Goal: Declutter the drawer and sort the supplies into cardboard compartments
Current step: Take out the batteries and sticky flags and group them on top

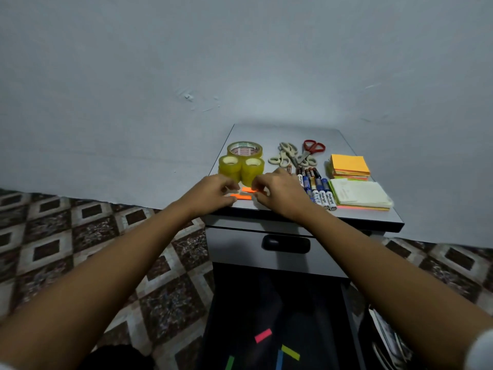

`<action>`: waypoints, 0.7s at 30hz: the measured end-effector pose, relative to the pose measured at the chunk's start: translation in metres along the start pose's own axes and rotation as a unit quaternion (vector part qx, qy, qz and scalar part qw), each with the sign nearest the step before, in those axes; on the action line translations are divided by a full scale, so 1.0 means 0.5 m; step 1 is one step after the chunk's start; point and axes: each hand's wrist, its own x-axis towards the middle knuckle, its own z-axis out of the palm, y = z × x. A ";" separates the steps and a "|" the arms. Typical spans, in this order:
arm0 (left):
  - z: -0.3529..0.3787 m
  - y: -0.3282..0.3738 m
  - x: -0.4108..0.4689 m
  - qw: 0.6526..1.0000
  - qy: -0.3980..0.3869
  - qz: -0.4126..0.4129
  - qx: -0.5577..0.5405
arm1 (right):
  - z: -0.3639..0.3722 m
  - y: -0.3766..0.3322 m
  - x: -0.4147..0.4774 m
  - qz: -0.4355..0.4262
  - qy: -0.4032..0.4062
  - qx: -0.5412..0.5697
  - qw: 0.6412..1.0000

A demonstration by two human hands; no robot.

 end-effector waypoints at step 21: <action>0.011 -0.009 -0.009 0.998 0.026 -0.040 -0.030 | 0.027 -0.014 0.020 0.012 -0.068 -0.027 0.997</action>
